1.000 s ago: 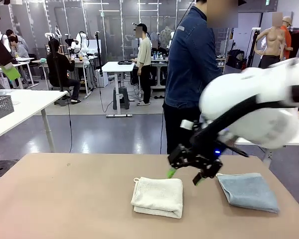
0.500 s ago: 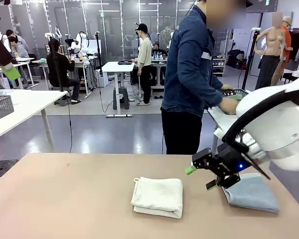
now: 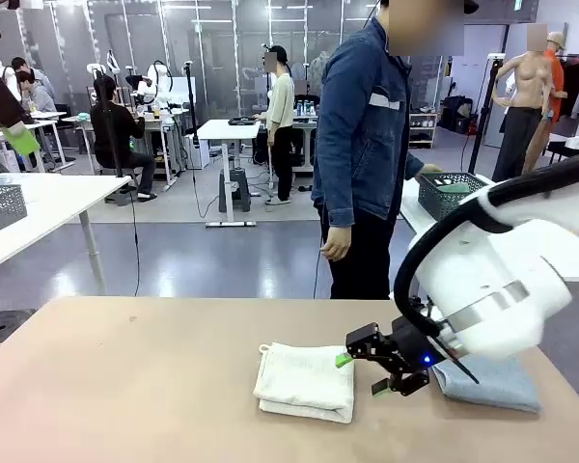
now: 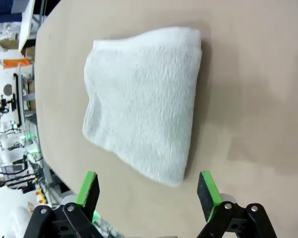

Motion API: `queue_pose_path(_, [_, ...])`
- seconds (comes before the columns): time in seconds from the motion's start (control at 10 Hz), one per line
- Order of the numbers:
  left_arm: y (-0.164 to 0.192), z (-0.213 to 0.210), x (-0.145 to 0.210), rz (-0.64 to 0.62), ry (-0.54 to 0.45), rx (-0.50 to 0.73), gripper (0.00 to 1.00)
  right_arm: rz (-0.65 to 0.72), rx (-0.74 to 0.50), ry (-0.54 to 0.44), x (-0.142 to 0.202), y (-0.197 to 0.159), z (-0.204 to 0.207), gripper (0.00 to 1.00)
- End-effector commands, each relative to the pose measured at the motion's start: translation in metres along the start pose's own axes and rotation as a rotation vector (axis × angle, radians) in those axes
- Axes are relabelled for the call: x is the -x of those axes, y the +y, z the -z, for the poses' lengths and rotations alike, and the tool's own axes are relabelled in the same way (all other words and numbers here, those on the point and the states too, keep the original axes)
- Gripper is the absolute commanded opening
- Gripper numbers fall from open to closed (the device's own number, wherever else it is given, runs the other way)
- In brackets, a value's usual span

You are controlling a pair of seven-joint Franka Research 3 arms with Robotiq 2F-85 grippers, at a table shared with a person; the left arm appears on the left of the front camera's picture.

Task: Fold the towels and place them in the basket.
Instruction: Stack the folded Towel with hook on the right side of the table.

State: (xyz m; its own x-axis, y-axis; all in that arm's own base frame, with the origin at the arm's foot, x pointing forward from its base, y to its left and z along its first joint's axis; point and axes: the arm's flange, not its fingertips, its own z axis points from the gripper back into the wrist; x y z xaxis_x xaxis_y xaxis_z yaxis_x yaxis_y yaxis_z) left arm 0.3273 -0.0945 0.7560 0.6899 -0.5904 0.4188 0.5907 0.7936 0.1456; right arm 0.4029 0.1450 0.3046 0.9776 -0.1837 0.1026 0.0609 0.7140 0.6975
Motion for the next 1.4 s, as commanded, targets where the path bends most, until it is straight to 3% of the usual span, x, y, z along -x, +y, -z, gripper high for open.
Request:
queue_pose_path(0.0, [-0.001,-0.003,0.001,-0.011,0.012,0.005,1.00,-0.032,0.019,-0.069,-0.003,-0.005,0.030,1.00])
queue_pose_path(0.7, [-0.001,-0.003,0.001,-0.011,0.012,0.005,1.00,0.042,0.006,-0.048,-0.010,-0.003,0.062,1.00])
queue_pose_path(1.0, [-0.001,-0.003,0.001,-0.011,0.012,0.005,1.00,0.038,0.013,-0.059,-0.010,0.001,0.069,0.11])
queue_pose_path(1.1, [-0.001,-0.003,0.001,-0.011,0.012,0.005,1.00,0.043,0.011,-0.059,-0.009,0.003,0.069,0.00])
queue_pose_path(1.3, [-0.001,-0.003,0.001,-0.011,0.012,0.005,1.00,0.031,0.029,-0.062,-0.006,0.007,0.068,0.00])
